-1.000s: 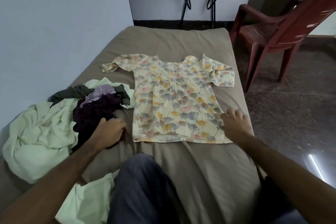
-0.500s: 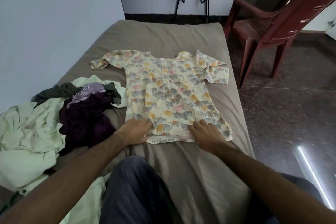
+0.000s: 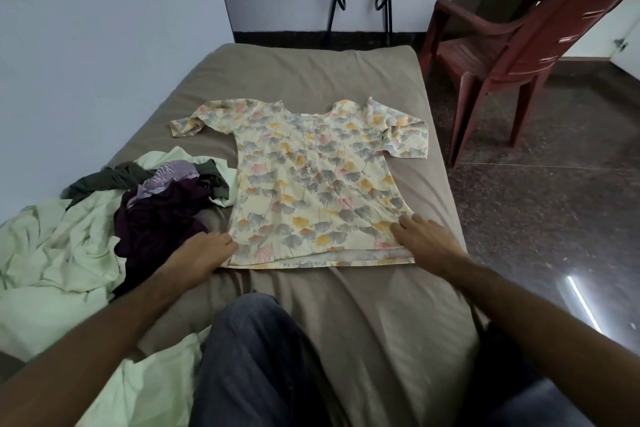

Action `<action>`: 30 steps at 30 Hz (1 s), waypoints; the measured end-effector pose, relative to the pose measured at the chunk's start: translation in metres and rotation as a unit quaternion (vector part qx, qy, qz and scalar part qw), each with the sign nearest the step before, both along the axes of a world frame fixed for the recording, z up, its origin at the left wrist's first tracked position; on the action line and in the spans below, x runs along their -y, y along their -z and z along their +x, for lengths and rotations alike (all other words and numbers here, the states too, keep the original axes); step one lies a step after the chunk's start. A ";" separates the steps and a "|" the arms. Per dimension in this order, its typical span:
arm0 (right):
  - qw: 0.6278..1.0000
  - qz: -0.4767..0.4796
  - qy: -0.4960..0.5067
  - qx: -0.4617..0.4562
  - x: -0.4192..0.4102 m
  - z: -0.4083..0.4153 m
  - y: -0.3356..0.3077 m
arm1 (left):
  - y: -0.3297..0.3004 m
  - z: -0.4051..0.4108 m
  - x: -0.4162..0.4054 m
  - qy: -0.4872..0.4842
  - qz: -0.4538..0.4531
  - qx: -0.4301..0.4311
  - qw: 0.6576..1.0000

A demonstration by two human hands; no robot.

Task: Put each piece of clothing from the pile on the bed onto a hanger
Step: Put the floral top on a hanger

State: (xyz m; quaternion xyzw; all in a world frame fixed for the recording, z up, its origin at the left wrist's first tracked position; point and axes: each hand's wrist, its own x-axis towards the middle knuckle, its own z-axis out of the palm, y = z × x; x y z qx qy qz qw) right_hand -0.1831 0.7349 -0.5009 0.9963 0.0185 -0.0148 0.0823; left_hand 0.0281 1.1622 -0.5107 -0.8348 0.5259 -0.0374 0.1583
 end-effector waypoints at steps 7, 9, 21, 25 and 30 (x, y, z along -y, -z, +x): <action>0.998 0.047 0.018 0.034 0.002 -0.020 -0.003 | -0.018 -0.013 -0.002 -0.048 0.038 -0.006 0.998; 0.997 0.042 0.054 0.020 -0.003 -0.019 0.005 | -0.011 -0.016 0.009 -0.048 0.077 0.026 0.996; 0.989 0.114 0.053 0.080 -0.009 -0.018 0.020 | 0.004 -0.012 0.007 -0.031 0.062 0.067 0.995; 0.985 0.137 0.072 0.079 0.013 -0.024 0.021 | -0.006 -0.002 -0.019 -0.053 -0.035 0.044 0.997; 0.992 0.116 0.026 0.048 0.020 -0.032 0.024 | -0.015 0.001 -0.047 -0.022 -0.082 0.039 0.996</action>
